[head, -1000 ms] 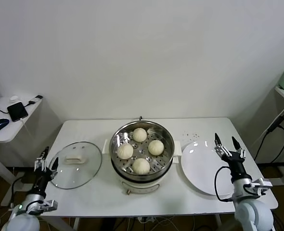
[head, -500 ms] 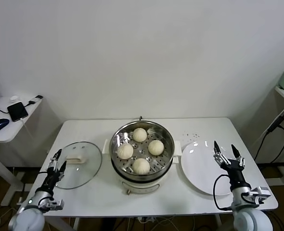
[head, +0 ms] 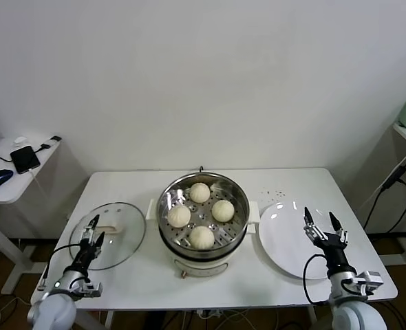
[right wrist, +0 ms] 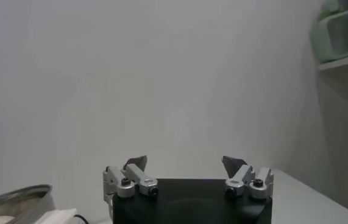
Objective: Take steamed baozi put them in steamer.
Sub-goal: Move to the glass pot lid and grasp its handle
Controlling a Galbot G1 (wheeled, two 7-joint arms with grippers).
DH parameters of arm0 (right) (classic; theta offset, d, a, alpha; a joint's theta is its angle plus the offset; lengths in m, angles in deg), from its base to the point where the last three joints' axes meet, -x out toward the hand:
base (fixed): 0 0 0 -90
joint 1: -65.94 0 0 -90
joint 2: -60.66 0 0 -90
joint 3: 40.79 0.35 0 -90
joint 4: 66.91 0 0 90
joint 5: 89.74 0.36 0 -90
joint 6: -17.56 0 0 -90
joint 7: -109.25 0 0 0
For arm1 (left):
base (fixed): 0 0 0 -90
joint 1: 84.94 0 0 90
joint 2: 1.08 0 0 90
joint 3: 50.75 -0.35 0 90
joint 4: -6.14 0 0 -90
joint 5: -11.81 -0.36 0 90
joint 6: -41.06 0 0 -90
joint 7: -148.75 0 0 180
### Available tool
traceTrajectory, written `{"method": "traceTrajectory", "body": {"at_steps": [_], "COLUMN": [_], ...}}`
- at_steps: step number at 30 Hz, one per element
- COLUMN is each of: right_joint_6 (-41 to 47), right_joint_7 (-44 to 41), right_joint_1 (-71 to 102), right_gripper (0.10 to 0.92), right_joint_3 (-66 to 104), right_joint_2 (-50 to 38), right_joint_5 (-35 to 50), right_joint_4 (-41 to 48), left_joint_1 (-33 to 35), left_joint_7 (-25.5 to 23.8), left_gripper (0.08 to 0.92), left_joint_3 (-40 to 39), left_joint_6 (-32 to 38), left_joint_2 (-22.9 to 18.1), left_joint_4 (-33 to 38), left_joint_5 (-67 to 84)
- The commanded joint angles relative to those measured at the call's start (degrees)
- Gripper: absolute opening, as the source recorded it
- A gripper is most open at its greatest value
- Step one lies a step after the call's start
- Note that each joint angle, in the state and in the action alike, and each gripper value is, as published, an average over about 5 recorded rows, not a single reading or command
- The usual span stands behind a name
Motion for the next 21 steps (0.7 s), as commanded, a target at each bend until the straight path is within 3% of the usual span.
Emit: {"method": "traceTrajectory", "body": {"at_steps": [1, 21], "right_joint_6": [-0.2, -1.4], "right_joint_7": [0.1, -0.2], "right_joint_1": [0.1, -0.1], "right_gripper": [0.823, 0.823], "right_joint_3": [-0.2, -1.5], "right_joint_2": [0.2, 0.2], "right_joint_5": [-0.3, -2.3], "right_joint_4": [0.5, 3.1], "left_joint_1": [-2.1, -6.0], "left_joint_7": [-0.2, 0.3], "left_gripper": [0.823, 0.823], "left_joint_3": [-0.9, -3.0], "left_joint_6": [-1.1, -7.3], "left_joint_2": [-0.1, -1.1], "left_joint_4": [-1.8, -4.6], "left_joint_5": [-0.6, 1.3]}}
